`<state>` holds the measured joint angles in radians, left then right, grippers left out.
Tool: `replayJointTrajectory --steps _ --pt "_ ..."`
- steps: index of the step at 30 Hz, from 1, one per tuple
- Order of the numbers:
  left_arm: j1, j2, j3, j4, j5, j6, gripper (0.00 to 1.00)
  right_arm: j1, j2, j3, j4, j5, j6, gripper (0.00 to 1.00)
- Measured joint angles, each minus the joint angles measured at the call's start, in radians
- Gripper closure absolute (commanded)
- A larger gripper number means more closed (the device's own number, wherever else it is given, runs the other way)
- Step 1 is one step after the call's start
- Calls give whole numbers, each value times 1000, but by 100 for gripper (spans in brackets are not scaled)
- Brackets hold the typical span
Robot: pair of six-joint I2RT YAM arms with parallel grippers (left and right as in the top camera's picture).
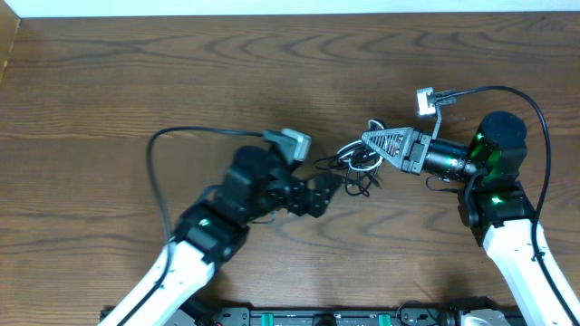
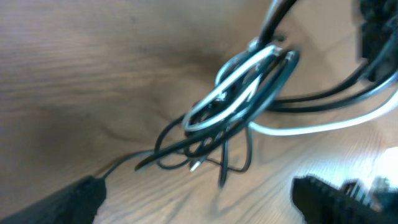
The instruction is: Untangle cables
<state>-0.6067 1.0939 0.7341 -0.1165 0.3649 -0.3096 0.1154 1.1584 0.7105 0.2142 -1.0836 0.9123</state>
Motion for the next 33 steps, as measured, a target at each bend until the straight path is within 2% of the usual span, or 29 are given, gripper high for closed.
replayJointTrajectory --steps 9,13,14,16,18,22,29,33 --pt "-64 180 0 202 -190 109 1 0 0 0 -8 -24 13 96" --pt "-64 230 0 266 -219 121 14 0 0 0 -8 -38 14 95" --pt "-64 241 0 278 -222 123 19 0 0 0 -8 -42 17 95" --pt "-65 257 0 293 -230 127 41 0 0 0 -8 -47 23 95" --pt "-65 269 0 305 -233 133 60 0 0 0 -8 -50 24 95" --pt "-66 275 0 332 -238 174 91 0 0 0 -8 -67 27 97" --pt "-65 275 0 383 -268 206 93 0 0 0 -7 -86 19 97" --pt "-42 275 0 381 -378 112 92 0 0 0 -7 -92 -3 97"
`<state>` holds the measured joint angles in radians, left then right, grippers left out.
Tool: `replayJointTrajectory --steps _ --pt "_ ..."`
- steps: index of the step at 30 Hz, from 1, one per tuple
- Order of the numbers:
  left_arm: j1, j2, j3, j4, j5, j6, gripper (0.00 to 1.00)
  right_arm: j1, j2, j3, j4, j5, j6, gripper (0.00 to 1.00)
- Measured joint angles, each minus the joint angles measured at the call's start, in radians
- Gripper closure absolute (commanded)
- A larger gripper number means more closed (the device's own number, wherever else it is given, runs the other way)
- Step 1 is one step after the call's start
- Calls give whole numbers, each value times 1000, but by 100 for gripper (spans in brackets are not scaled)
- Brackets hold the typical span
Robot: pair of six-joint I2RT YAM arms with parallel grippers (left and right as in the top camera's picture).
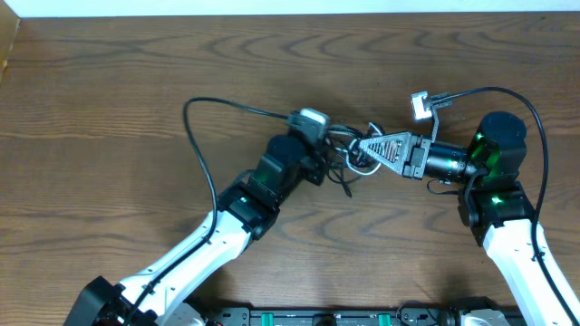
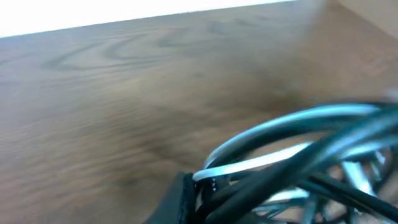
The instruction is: Untangle cables
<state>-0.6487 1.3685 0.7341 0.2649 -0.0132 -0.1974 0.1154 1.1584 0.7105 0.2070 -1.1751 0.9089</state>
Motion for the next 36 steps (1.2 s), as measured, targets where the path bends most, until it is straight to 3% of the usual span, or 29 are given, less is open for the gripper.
replayJointTrajectory --steps 5,12,16,27,33,36 --pt "70 -23 0 -4 -109 -221 92 0 0 2 -96 -14 -121 99" --pt "161 -121 0 -26 -137 -449 92 0 0 9 -523 175 -325 99" --pt "200 -179 0 -30 -29 -507 93 0 0 10 -658 357 -370 99" --pt "334 -213 -1 -43 240 -546 92 3 0 10 -776 657 -375 96" --pt "366 -213 -3 -61 283 -595 92 6 0 12 -834 779 -328 69" --pt "374 -213 -3 -61 326 -594 92 6 0 12 -830 819 -317 61"
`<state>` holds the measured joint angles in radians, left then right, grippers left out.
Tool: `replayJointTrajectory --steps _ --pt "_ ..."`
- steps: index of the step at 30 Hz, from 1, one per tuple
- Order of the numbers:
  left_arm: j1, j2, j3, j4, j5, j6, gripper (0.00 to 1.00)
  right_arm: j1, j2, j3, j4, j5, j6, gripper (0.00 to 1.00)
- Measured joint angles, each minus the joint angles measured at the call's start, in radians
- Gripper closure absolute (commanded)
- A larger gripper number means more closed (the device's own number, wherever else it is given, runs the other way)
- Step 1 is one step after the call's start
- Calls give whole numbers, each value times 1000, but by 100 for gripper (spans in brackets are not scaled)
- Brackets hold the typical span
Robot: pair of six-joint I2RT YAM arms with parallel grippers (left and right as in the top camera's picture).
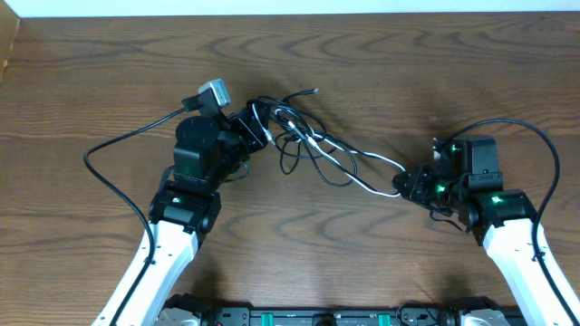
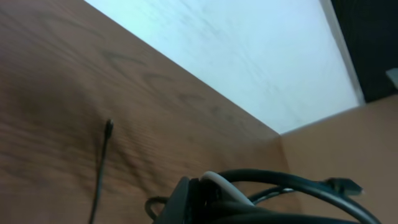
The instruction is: Untangle cables
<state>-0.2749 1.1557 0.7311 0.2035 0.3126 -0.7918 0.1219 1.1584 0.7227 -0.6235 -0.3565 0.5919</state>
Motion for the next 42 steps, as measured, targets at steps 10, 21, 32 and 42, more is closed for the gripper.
replayJointTrajectory --steps 10,21,32,42 --pt "11 0 0 -180 50 14 92 -4 3 0 100 -72 -61 45" --pt "11 0 0 -205 41 -71 92 -6 4 0 179 -415 -275 30" --pt "11 0 0 -235 -30 -272 92 -2 4 0 180 -493 -316 27" --pt "6 0 0 -230 -26 -441 92 134 4 0 280 -480 -323 69"
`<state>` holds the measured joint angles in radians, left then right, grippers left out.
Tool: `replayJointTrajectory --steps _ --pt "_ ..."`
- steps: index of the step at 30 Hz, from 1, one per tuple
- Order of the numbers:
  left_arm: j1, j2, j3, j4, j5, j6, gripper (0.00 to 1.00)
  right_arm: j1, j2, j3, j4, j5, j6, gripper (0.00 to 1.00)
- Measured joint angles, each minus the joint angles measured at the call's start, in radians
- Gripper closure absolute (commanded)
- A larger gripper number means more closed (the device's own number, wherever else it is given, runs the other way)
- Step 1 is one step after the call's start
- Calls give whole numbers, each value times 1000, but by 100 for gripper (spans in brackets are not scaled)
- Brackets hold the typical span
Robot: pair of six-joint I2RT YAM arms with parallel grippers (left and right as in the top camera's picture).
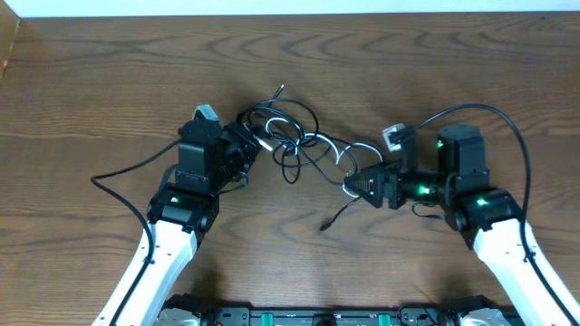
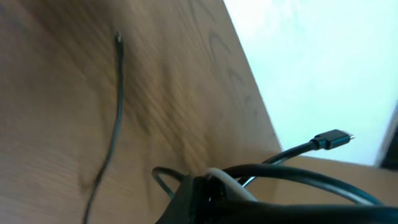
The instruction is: Untangle cables
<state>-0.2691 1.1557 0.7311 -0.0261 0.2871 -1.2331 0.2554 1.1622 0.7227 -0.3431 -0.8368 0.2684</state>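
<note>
A tangle of black and white cables [image 1: 288,136] lies on the wooden table left of centre. My left gripper [image 1: 252,145] is shut on its left side; in the left wrist view the left gripper [image 2: 205,194] pinches a white cable [image 2: 225,180] and thick black ones, and a black plug [image 2: 333,137] sticks out to the right. My right gripper [image 1: 352,186] points left and is shut on the strands at the tangle's right end. One thin black end [image 1: 328,220] trails down onto the table below it.
A thin black cable tip [image 2: 118,106] lies on the wood behind the tangle. The arms' own black leads loop out at the left [image 1: 113,181] and at the right [image 1: 512,122]. The table's far edge [image 1: 290,13] meets a white wall.
My right gripper has moved left, closer to the tangle, so the strands between the two grippers have gone slack. A loose black end now lies below it. The left gripper has barely shifted.
First the tangle sat mid-table in my right gripper, with the left gripper open beside it. Then the left gripper was shut on the tangle. Later the grippers stood far apart with the cables stretched between them. Now the right one is nearer again.
</note>
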Motion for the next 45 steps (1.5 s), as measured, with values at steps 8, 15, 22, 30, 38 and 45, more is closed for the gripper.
replayJointTrajectory --steps 8,15,22,30,38,45 --pt "-6 1 0 142 184 -72 91 85 1 0 -77 335 130 83" --pt "-10 2 -2 349 318 65 85 83 1 0 -251 692 297 75" --pt "-10 2 -2 347 352 165 92 66 1 0 -269 823 338 63" --pt "-10 2 -2 275 354 213 92 66 1 0 -116 632 226 37" --pt "-10 2 -2 246 353 236 92 66 1 0 38 239 121 26" --pt "-19 2 -2 246 351 240 92 66 2 0 175 96 214 25"
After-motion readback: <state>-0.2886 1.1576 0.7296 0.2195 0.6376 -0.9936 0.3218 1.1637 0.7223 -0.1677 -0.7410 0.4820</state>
